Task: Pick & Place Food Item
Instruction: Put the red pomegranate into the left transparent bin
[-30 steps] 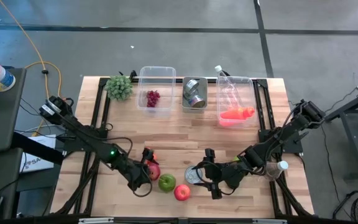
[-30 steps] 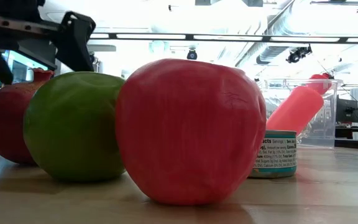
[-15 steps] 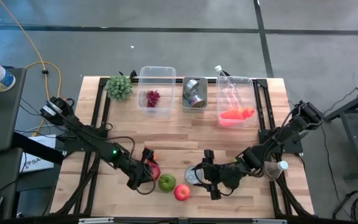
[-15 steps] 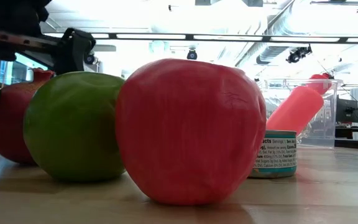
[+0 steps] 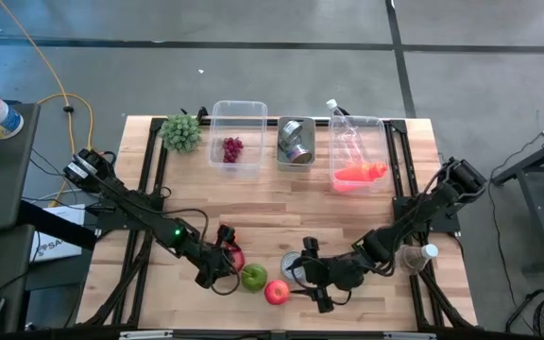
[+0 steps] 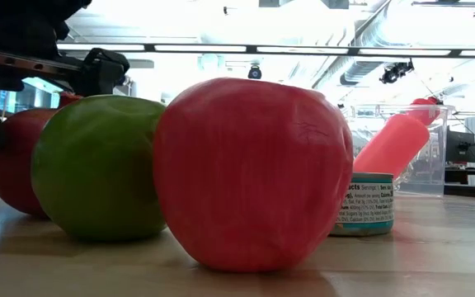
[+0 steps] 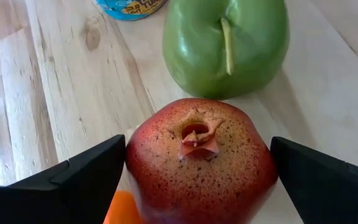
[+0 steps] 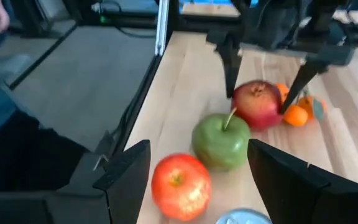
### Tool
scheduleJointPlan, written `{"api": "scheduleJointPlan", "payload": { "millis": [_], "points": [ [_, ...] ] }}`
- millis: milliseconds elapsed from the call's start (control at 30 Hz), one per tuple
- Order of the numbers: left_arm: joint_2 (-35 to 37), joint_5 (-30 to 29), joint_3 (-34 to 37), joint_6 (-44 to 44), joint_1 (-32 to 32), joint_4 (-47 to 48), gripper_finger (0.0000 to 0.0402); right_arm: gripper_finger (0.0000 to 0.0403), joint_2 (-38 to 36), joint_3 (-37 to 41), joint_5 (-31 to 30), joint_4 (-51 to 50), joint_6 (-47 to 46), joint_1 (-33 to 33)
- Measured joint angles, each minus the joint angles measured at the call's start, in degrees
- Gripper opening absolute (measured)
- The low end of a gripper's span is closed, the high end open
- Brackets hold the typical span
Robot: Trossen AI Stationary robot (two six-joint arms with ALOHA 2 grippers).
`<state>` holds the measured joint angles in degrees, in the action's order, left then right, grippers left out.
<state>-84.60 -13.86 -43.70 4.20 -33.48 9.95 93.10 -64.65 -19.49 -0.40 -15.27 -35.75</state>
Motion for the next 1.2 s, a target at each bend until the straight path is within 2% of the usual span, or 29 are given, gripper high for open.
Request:
{"api": "scheduleJointPlan", "payload": {
  "millis": [233, 567, 733, 1033, 1200],
  "points": [
    [-0.7, 0.3, 0.0, 2.3, 0.7, 0.1, 0.0357, 0.0258, 0.3, 0.0, 0.0, 1.1, 0.0, -1.7],
    [-2.3, -3.1, 0.1, 3.9, 0.5, 1.1, 0.035, 0.0258, 0.3, 0.0, 0.0, 1.6, 0.0, -3.3],
    [-0.6, -7.4, 0.3, 2.4, -1.4, 0.3, 0.0332, 0.0258, 0.3, 0.0, 0.0, 2.0, 0.0, -3.3],
    [5.6, -9.1, 0.1, 0.5, -1.9, -0.8, 0.0329, 0.0258, 0.3, 0.0, 0.0, 2.0, -0.1, -3.3],
    [9.2, -12.7, 0.1, -3.1, -1.9, -1.4, 0.0328, 0.0258, 0.3, 0.0, 0.0, 1.9, -0.1, -3.3]
  ]
}}
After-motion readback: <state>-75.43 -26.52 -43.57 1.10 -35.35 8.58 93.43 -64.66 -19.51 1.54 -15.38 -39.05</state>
